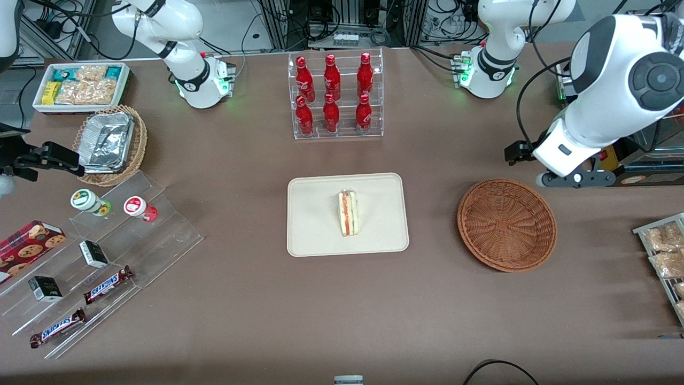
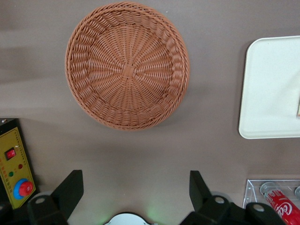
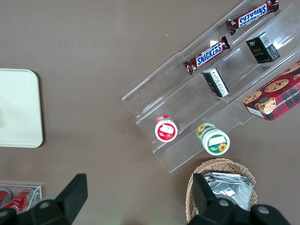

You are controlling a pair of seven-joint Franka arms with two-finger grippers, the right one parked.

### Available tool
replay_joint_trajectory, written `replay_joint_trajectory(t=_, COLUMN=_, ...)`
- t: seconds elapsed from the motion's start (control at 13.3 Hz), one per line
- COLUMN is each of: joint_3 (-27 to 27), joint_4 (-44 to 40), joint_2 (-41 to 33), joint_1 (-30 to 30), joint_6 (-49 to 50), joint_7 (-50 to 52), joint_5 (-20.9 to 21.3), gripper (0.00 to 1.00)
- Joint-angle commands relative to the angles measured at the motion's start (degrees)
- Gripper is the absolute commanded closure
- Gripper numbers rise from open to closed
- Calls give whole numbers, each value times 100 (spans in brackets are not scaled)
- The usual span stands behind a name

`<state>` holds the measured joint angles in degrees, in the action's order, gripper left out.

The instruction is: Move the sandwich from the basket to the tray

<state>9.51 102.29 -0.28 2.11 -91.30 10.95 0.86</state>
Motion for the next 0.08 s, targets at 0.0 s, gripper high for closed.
replay_joint_trajectory(t=0.0, joint_3=-97, joint_4=55, joint_2=-218, joint_1=-105, joint_6=200, joint_7=-224, joint_5=-68, gripper=0)
